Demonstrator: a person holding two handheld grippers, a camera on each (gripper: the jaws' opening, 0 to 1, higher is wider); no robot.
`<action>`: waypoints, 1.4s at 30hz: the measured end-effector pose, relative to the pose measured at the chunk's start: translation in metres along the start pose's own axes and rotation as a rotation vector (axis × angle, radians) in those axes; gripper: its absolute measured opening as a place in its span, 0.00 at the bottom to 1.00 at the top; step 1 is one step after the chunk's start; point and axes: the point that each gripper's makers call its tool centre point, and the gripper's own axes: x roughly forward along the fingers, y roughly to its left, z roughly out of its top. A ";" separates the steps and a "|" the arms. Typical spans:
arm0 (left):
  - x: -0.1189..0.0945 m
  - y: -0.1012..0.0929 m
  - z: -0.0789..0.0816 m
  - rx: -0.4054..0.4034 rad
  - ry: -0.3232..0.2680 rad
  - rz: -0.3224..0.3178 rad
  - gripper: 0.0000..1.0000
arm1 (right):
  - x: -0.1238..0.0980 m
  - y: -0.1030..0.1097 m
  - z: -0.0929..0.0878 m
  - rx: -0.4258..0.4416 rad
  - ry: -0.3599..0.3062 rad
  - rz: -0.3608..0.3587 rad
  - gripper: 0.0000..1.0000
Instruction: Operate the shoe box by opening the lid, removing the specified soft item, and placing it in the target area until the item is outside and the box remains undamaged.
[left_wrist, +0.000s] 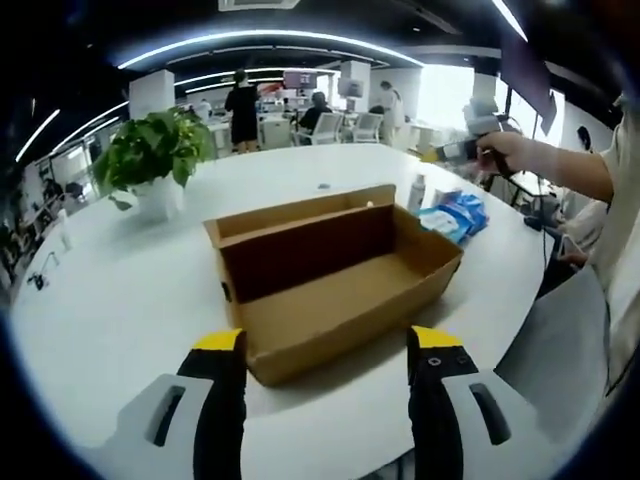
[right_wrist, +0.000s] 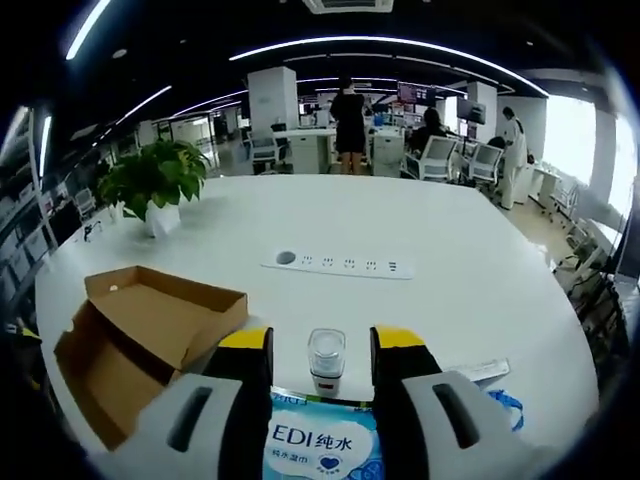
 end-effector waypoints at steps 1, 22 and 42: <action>0.001 0.003 0.000 -0.006 0.001 0.008 0.62 | 0.000 0.000 0.000 -0.004 0.001 0.003 0.35; 0.020 0.056 -0.015 -0.170 0.101 0.171 0.27 | 0.016 0.057 0.018 -0.093 0.010 0.167 0.30; 0.031 0.072 -0.032 -0.260 0.148 0.214 0.05 | 0.067 0.110 0.000 -0.021 0.141 0.341 0.24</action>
